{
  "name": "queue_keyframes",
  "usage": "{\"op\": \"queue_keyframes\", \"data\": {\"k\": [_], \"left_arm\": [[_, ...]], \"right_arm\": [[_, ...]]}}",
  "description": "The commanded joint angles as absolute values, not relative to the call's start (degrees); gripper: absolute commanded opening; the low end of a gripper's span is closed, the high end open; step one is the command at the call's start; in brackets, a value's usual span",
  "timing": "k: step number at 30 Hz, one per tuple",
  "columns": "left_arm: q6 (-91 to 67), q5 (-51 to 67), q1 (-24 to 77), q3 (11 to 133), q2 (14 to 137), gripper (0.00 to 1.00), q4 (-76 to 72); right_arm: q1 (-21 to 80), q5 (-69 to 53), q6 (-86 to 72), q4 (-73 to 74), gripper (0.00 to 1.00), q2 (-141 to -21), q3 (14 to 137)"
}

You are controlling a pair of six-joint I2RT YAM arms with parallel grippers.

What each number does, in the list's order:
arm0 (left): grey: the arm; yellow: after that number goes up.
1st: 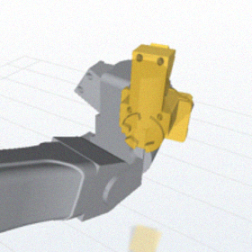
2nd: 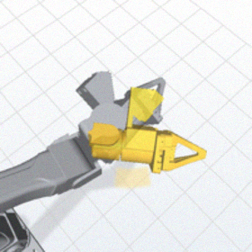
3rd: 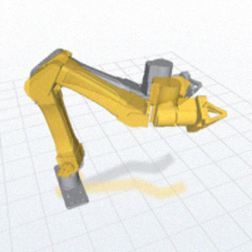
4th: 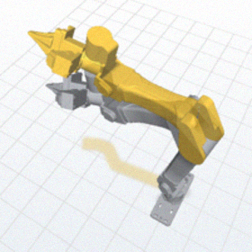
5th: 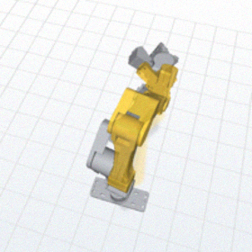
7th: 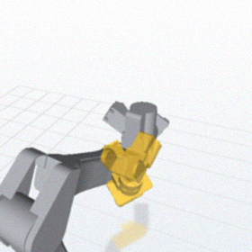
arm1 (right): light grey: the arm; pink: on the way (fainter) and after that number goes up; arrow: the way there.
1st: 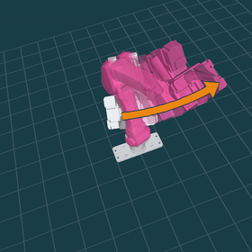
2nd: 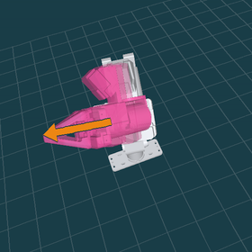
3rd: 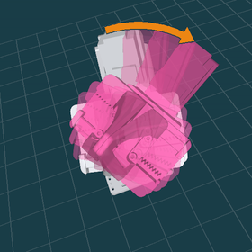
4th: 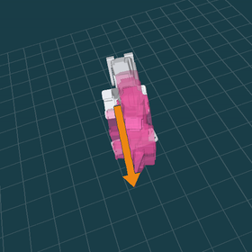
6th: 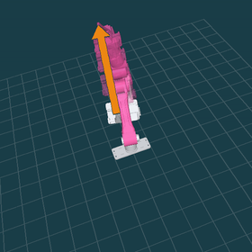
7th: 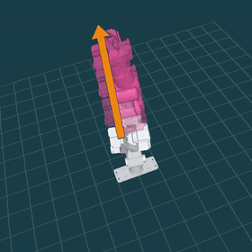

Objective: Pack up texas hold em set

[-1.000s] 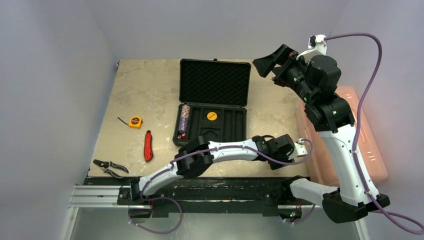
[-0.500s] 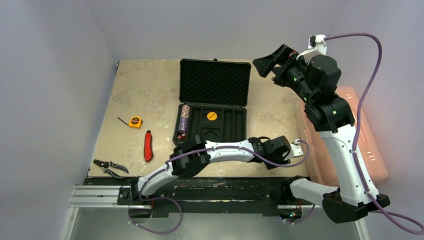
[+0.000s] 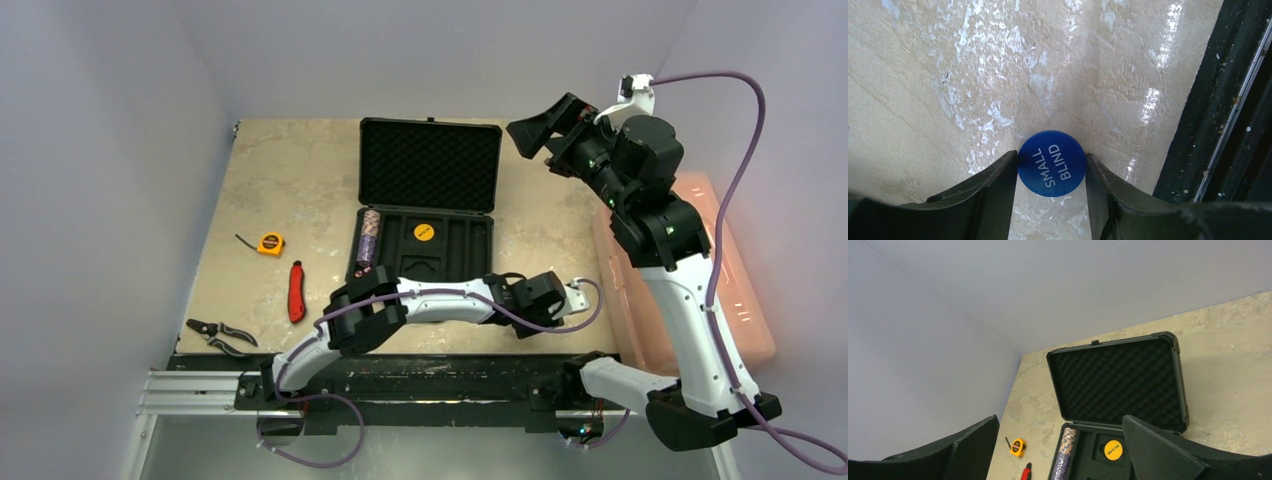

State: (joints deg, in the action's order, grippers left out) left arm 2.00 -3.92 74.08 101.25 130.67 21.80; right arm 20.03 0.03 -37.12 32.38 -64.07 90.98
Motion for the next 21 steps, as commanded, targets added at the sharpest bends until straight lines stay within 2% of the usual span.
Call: {"op": "queue_keyframes", "data": {"k": [1,21], "left_arm": [[0.5,-5.2,73.6,99.2,126.8,0.43,22.3],[-1.4,-4.0,73.0,95.0,119.1,0.42,22.3]], "right_arm": [[20.2,-0.1,-37.3,30.7,0.99,-62.4,90.3],[20.2,3.4,-36.3,32.1,0.99,-59.2,89.3]]}}
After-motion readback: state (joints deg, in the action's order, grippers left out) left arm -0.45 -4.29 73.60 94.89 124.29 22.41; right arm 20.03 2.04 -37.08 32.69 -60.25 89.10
